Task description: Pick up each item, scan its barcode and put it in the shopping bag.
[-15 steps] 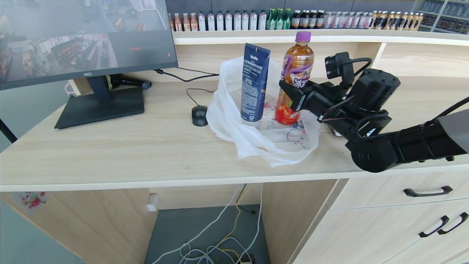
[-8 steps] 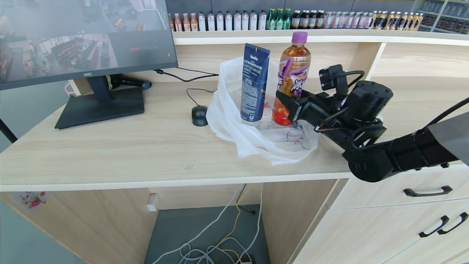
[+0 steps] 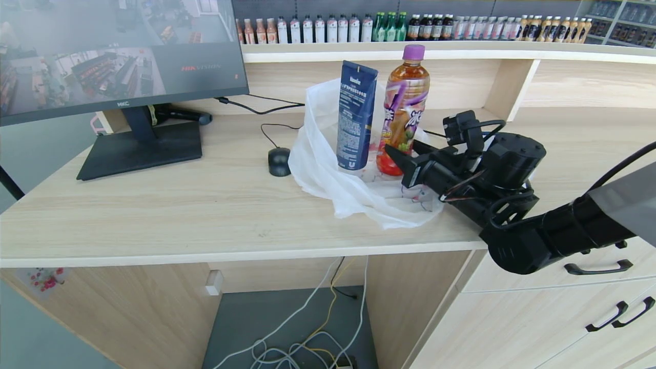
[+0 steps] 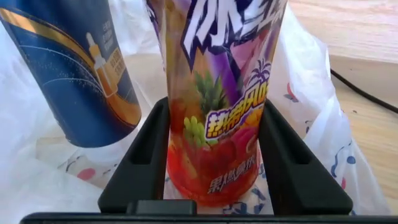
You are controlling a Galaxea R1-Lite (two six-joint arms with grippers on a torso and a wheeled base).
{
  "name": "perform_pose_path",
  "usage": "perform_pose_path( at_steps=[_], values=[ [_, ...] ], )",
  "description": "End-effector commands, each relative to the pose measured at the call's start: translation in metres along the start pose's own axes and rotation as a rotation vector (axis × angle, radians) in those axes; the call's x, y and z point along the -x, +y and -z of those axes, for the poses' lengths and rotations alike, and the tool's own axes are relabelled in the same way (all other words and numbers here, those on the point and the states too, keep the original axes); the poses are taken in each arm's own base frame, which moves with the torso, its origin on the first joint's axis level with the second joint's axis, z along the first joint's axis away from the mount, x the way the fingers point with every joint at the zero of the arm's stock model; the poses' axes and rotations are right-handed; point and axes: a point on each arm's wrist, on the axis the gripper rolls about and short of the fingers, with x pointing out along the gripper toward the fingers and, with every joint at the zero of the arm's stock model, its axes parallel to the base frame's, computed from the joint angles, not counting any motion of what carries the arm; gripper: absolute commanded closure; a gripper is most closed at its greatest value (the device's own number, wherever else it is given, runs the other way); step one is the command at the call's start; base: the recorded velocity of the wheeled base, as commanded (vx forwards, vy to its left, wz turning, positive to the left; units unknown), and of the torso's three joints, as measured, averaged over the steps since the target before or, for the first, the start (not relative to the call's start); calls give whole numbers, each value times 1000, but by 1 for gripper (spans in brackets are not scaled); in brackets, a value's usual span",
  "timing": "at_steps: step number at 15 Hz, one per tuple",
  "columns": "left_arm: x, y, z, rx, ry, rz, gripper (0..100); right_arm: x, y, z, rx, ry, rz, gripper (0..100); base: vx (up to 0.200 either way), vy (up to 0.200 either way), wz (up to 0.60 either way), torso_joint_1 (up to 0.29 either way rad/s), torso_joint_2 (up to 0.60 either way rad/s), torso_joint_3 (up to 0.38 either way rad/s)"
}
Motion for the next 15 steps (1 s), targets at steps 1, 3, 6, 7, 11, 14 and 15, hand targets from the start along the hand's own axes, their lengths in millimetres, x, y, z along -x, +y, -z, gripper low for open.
perform_pose_path(
  at_steps=[1,3,6,7,11,14,15],
  values=[
    [0,0,0,1,1,-1,0,2,0,5,-2,16,1,100,0,0,0,0,0,0],
    [0,0,0,1,0,1,0,2,0,5,-3,19,1,100,0,0,0,0,0,0],
    [0,0,0,1,0,-1,0,3,1,4,1,5,6,0,0,0,0,0,0,0],
    [0,0,0,1,0,-1,0,3,1,2,3,-13,6,0,0,0,0,0,0,0],
    [0,0,0,1,0,1,0,5,-7,-8,14,-40,28,0,0,0,0,0,0,0],
    [0,0,0,1,0,1,0,14,-3,-19,14,-48,24,0,0,0,0,0,0,0],
    [0,0,0,1,0,-1,0,16,-1,-20,14,-45,22,0,0,0,0,0,0,0]
  ],
)
